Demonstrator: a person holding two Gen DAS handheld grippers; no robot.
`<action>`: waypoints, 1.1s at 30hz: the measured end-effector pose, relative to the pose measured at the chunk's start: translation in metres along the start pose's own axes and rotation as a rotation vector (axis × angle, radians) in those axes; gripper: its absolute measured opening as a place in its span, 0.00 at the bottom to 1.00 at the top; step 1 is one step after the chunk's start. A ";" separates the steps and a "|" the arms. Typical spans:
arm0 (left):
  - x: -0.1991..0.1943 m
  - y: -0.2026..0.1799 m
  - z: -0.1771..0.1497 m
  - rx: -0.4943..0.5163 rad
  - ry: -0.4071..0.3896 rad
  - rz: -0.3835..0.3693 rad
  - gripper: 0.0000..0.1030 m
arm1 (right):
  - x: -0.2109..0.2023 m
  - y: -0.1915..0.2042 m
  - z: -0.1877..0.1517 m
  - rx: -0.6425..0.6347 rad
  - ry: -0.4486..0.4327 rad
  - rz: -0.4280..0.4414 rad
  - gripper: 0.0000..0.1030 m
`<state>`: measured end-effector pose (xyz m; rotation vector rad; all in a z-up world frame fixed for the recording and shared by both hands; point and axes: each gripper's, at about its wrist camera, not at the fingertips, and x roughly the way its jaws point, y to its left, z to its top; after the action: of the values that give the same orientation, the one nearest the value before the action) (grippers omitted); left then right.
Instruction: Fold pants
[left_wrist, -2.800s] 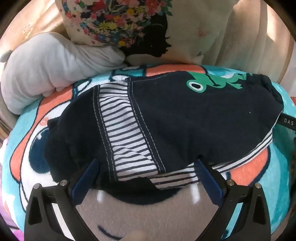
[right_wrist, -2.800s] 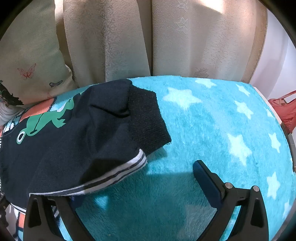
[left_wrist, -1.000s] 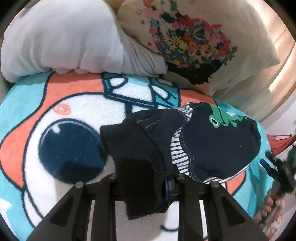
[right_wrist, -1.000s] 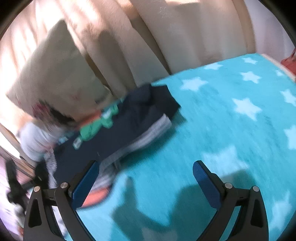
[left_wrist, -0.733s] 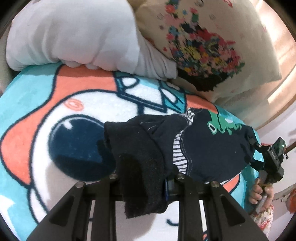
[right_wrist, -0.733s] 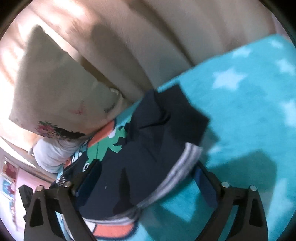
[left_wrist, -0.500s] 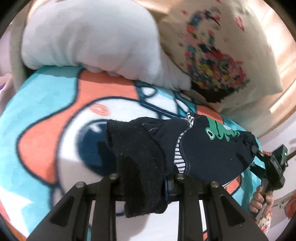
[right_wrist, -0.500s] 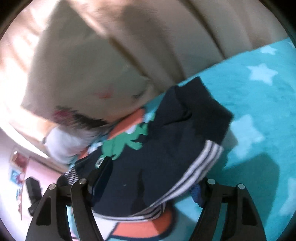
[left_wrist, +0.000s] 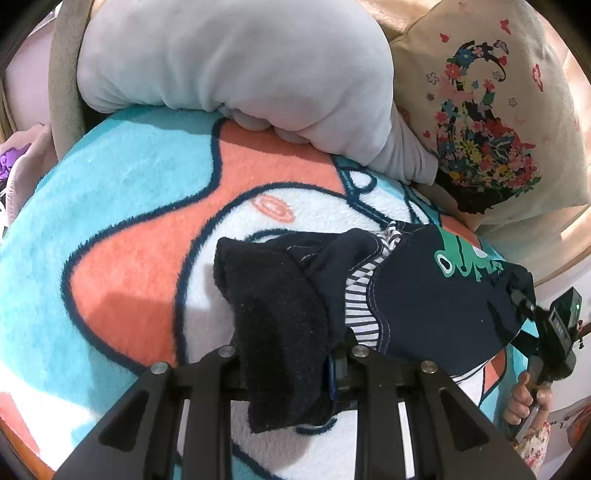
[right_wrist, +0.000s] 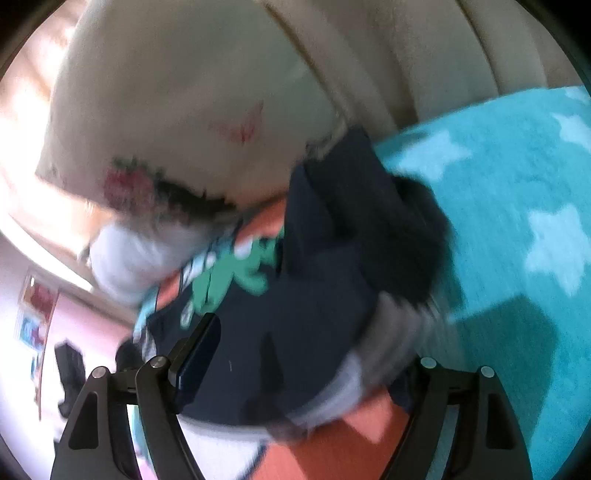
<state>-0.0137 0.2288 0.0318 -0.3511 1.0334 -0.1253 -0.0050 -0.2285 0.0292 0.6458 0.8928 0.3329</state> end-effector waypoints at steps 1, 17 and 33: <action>-0.003 -0.004 -0.004 -0.005 -0.006 0.012 0.24 | 0.002 0.000 0.002 0.014 0.007 0.008 0.41; -0.072 -0.034 -0.028 0.048 -0.110 -0.085 0.24 | -0.121 0.022 -0.053 -0.040 -0.121 0.097 0.10; -0.062 0.011 -0.042 -0.045 -0.109 -0.059 0.27 | -0.110 -0.014 -0.077 0.041 -0.088 -0.106 0.40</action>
<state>-0.0815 0.2463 0.0592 -0.4246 0.9193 -0.1346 -0.1326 -0.2673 0.0524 0.6434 0.8481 0.1908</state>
